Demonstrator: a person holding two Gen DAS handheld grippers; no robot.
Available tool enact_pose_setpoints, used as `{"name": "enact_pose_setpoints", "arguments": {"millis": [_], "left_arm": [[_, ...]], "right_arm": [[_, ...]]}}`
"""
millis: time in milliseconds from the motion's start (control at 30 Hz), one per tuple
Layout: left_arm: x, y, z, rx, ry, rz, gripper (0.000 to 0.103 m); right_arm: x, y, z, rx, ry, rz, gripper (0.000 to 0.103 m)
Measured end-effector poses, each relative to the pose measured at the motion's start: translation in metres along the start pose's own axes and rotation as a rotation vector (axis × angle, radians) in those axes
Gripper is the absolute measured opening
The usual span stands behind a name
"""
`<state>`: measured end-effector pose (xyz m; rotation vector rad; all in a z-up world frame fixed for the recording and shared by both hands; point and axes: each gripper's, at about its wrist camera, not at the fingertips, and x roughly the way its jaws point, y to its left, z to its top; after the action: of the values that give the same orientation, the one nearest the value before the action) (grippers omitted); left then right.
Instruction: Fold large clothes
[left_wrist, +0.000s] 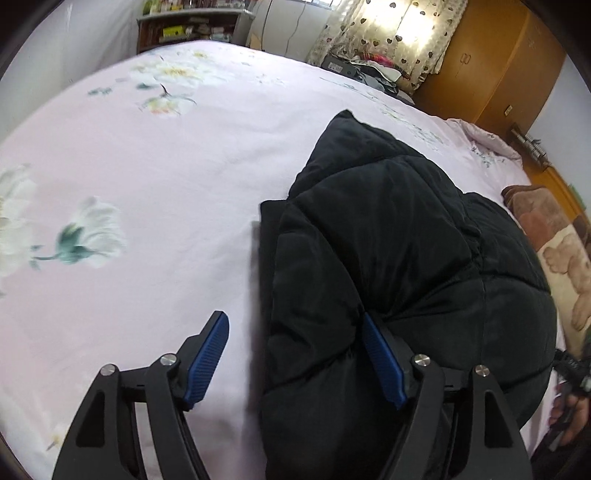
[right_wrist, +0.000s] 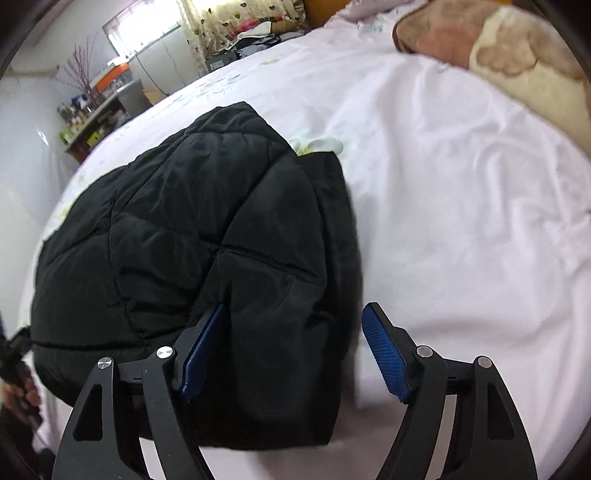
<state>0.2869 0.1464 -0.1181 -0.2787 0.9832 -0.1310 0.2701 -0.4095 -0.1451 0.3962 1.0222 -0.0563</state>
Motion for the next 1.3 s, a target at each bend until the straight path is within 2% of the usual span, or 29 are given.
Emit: {"name": "enact_pose_setpoints", "arguments": {"millis": [200,333,500,733,767,833,933,1033,1100,1200,1300], "left_arm": [[0.023,0.014,0.008,-0.076,0.046,-0.135,0.085],[0.027,0.018,0.008,-0.08,0.053,-0.182,0.086],[0.024,0.021,-0.001,-0.084,0.057,-0.245,0.085],[0.036,0.013,0.009,-0.064,0.054,-0.255,0.085],[0.036,0.011,0.009,-0.06,0.052,-0.252,0.084],[0.037,0.008,0.011,-0.054,0.053,-0.253,0.079],[0.036,-0.001,0.015,-0.044,0.057,-0.248,0.066],[0.029,-0.014,0.017,-0.012,0.045,-0.197,0.048],[0.019,-0.02,0.021,-0.004,0.034,-0.169,0.033],[-0.006,-0.025,0.027,0.016,-0.001,-0.142,0.027],[-0.035,-0.031,0.031,0.044,-0.036,-0.149,0.025]], "right_arm": [[0.016,-0.012,0.012,0.031,0.021,0.103,0.075],[0.03,-0.02,0.021,0.064,0.042,0.179,0.075],[0.031,-0.025,0.012,0.091,0.053,0.237,0.075],[0.045,-0.032,0.017,0.096,0.076,0.286,0.074],[0.048,-0.03,0.018,0.096,0.079,0.289,0.07],[0.047,-0.027,0.018,0.086,0.071,0.294,0.062],[0.043,-0.023,0.017,0.084,0.058,0.289,0.049],[0.038,-0.015,0.021,0.064,0.047,0.256,0.038],[0.03,-0.009,0.022,0.045,0.04,0.23,0.031],[0.007,0.0,0.026,0.023,0.01,0.208,0.025],[-0.02,0.004,0.026,-0.007,-0.021,0.214,0.023]]}}
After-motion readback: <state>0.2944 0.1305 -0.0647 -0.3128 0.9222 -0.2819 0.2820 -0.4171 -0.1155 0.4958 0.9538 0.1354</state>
